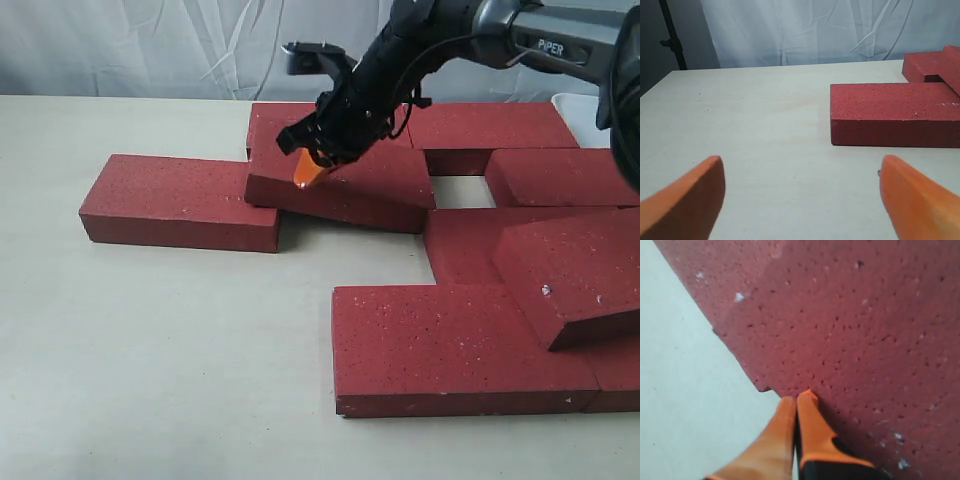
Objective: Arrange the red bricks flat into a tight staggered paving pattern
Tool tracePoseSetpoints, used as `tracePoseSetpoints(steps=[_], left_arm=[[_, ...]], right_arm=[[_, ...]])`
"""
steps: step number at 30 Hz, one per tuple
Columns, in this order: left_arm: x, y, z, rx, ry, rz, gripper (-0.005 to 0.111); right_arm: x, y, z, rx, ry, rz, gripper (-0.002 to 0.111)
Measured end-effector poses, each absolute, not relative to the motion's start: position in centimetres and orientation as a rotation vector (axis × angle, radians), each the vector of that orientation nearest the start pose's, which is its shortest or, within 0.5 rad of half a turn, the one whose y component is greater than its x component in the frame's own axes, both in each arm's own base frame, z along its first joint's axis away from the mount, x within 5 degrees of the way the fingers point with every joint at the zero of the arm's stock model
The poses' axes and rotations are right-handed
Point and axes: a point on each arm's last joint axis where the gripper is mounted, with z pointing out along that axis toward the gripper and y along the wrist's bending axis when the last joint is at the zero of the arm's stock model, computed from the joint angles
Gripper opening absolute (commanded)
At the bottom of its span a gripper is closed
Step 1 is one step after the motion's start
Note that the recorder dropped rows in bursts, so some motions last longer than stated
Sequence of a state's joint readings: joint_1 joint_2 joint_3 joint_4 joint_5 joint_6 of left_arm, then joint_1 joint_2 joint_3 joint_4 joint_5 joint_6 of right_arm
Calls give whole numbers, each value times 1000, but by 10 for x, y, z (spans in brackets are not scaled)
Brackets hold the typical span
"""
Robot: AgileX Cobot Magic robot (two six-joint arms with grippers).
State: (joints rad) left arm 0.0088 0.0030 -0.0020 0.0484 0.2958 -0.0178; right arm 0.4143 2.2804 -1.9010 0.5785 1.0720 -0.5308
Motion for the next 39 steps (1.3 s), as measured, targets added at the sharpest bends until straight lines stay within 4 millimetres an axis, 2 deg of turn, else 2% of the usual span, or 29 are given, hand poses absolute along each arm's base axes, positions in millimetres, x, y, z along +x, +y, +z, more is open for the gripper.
tracePoseSetpoints(steps=[4,10,19,25,27,29,32,34,39], left_arm=[[55,2,187,7,1780,39,79],[55,2,187,7,1780,39,79],[55,2,187,7,1780,39,79],[55,2,187,7,1780,39,79],[55,2,187,7,1780,39,79],[55,2,187,7,1780,39,79],[55,2,187,7,1780,39,79],[55,2,187,7,1780,39,79],[55,2,187,7,1780,39,79]], right_arm=[[409,232,181,-922,2621,714,0],[396,237,179,-917,2599,677,0],[379,256,190,-992,2531,625,0],[359,249,199,-921,2424,519,0],[348,245,194,-876,2393,485,0],[337,250,185,-828,2363,465,-1],[319,274,180,-819,2292,470,-1],[317,282,176,-782,2275,482,-1],[318,284,162,-740,2326,486,-1]])
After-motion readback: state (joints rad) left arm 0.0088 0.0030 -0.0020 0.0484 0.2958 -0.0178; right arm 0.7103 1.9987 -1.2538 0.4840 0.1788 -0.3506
